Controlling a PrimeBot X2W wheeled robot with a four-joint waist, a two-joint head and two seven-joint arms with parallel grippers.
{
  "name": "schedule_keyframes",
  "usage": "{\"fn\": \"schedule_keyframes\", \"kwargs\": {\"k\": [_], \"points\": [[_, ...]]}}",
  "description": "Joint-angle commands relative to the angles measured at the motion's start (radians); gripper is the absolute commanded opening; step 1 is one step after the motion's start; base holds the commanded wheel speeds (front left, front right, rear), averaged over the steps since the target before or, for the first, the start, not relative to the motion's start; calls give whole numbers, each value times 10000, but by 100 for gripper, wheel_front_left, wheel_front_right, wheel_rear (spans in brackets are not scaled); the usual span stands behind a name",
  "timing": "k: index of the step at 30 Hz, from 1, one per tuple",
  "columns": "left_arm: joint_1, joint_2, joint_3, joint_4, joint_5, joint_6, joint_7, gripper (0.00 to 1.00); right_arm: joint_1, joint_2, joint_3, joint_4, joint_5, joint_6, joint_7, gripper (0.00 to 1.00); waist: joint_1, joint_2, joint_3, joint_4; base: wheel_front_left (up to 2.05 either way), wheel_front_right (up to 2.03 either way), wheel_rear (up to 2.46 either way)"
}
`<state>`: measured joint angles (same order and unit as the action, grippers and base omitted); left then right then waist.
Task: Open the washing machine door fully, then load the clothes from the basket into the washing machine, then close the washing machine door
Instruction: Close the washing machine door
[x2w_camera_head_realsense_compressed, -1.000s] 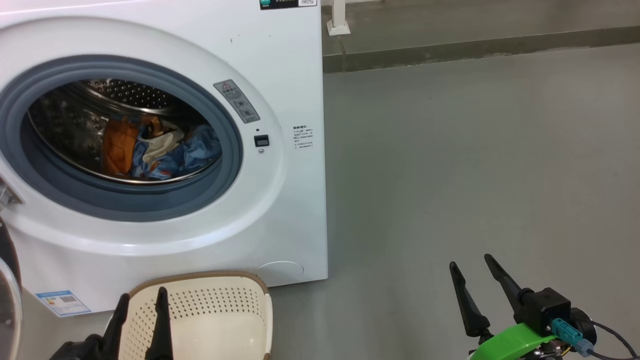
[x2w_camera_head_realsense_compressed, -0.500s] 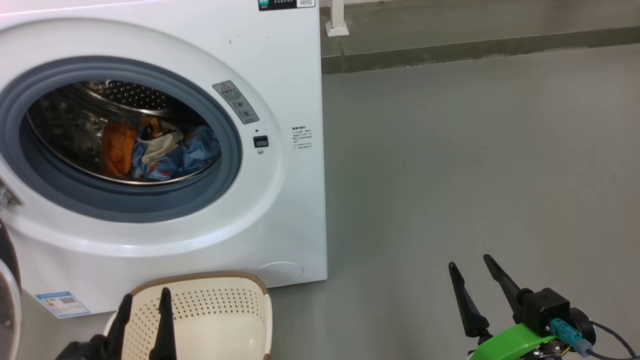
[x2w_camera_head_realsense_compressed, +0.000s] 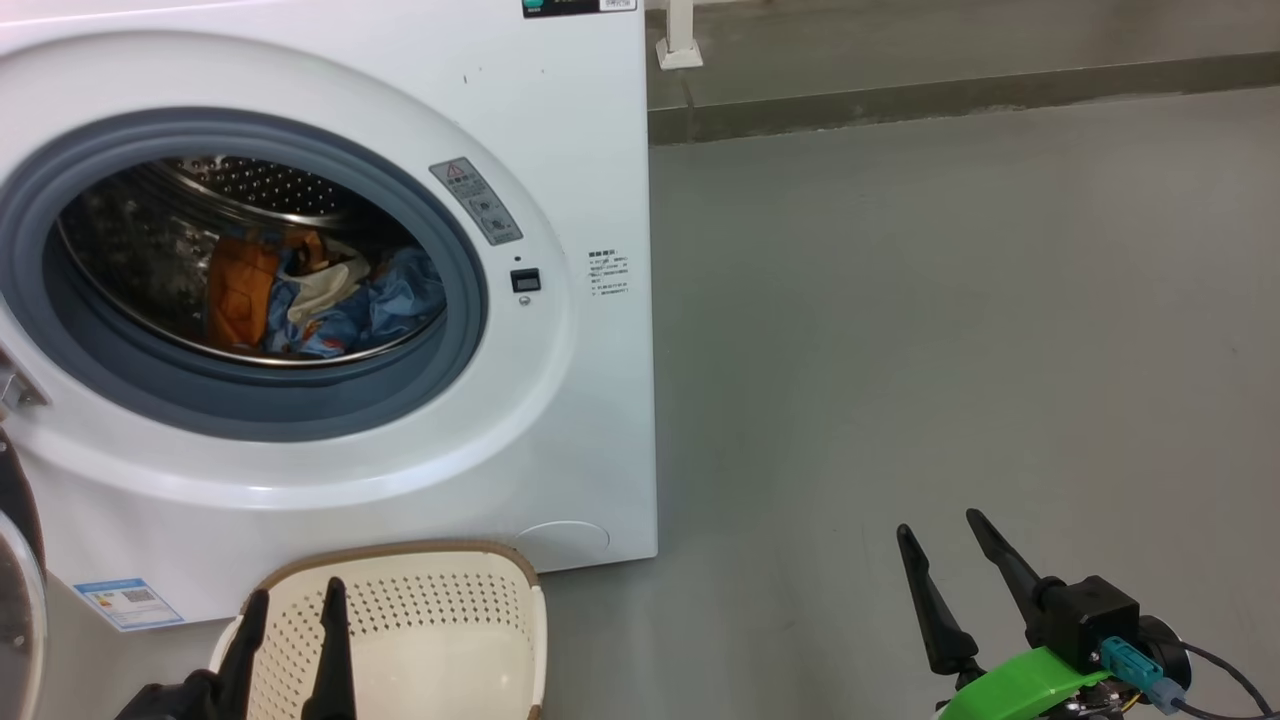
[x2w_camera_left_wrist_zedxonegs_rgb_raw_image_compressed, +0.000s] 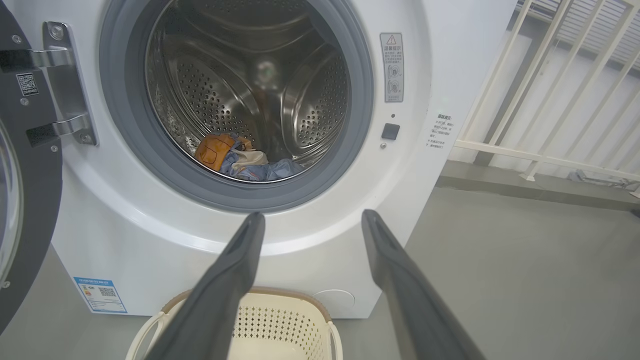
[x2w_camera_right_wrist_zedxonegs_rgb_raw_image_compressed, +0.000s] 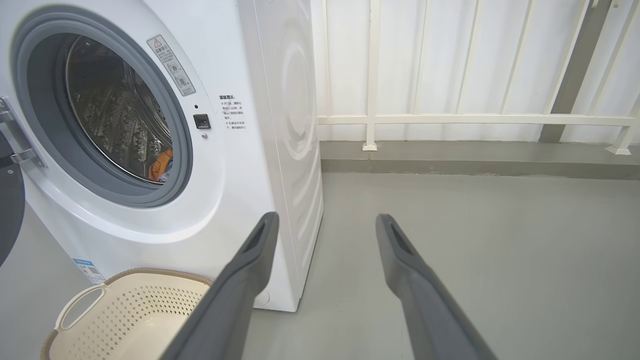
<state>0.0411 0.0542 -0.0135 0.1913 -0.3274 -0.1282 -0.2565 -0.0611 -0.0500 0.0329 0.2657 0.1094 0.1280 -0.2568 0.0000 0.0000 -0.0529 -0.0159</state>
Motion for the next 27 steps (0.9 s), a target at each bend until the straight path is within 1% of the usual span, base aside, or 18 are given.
{"fn": "schedule_keyframes", "kwargs": {"k": [1, 7, 12, 20, 27], "points": [[-384, 95, 314, -177, 102, -23, -53, 100, -217, -3, 270, -219, 26, 27, -49, 100, 0, 0, -7, 2, 0, 0, 0], [-400, 147, 212, -101, 38, -23, -53, 100, -229, -3, 265, -188, 53, 27, -49, 100, 0, 0, -8, 6, -10, 10, 0], [-428, 190, 174, 8, 38, -24, -53, 100, -239, -3, 248, -168, 72, 27, -49, 100, 0, 0, -7, 18, -74, 74, 0], [-461, 213, 135, 96, 45, -24, -53, 100, -201, -3, 288, -170, 87, 27, -49, 100, 0, 0, 12, 50, -162, 162, 0], [-435, 181, 296, -145, 74, -24, -53, 100, -187, -3, 294, -179, 94, 27, -49, 100, 0, 0, 72, 73, -159, 159, 0]]}}
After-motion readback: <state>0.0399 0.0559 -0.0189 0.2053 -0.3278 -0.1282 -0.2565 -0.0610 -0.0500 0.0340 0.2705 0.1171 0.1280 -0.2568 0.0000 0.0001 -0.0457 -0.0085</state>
